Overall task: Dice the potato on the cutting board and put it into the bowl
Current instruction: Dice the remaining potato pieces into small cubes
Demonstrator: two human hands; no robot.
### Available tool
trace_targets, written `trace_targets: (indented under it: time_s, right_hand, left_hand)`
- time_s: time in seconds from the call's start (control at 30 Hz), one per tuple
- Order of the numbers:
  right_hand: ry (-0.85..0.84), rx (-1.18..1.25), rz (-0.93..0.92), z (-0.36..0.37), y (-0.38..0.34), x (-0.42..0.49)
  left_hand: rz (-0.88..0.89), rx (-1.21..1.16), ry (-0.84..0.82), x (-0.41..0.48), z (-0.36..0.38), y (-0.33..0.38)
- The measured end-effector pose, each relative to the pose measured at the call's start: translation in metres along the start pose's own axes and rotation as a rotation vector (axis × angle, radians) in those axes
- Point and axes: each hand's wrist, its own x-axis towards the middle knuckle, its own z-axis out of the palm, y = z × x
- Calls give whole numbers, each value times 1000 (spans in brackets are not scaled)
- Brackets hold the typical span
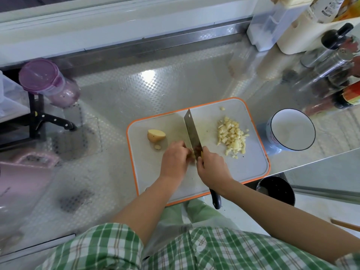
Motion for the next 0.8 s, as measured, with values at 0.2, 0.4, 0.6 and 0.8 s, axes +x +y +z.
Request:
trace_targets:
  time_s: [0.2,0.4,0.6,0.8]
  right_hand:
    - [45,-3,-2,0,-2,7]
    - [111,68,-50,-19,-2,15]
    - [61,48,-82,-13,-1,2]
    - [50,13,-66,-8,-1,-1]
  left_hand:
    - [10,-9,8,-1,-2,1]
    - [18,-40,9,-8,-4,-2]
    - [42,-57,29,-13,-6,-7]
    - [25,-69,82,-13,-4,-6]
